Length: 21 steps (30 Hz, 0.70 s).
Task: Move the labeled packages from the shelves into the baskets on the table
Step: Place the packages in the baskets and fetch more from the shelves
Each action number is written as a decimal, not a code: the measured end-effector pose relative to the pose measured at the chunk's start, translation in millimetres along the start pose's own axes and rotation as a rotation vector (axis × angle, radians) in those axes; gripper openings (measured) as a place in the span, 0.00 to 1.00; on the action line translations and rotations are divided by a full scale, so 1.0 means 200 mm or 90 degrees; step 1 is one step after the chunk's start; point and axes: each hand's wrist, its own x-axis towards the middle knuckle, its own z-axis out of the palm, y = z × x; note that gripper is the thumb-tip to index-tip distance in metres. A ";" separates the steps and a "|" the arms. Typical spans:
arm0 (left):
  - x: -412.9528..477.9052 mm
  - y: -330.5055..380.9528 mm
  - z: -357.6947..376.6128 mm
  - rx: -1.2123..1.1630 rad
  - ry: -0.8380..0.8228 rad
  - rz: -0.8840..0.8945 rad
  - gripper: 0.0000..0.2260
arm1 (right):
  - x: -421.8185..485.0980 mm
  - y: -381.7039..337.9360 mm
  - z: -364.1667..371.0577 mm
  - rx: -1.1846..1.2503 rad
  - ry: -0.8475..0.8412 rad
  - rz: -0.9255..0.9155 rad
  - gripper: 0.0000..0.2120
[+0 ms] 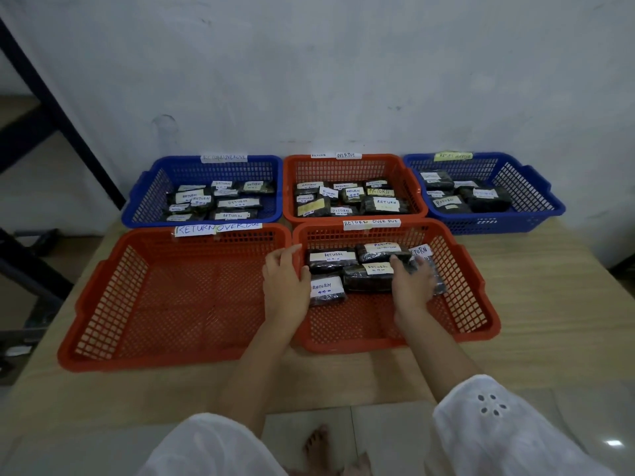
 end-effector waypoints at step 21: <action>-0.57 -0.44 -1.24 -0.058 -0.051 0.095 0.14 | -1.38 -0.17 0.27 -0.057 -0.384 -0.231 0.21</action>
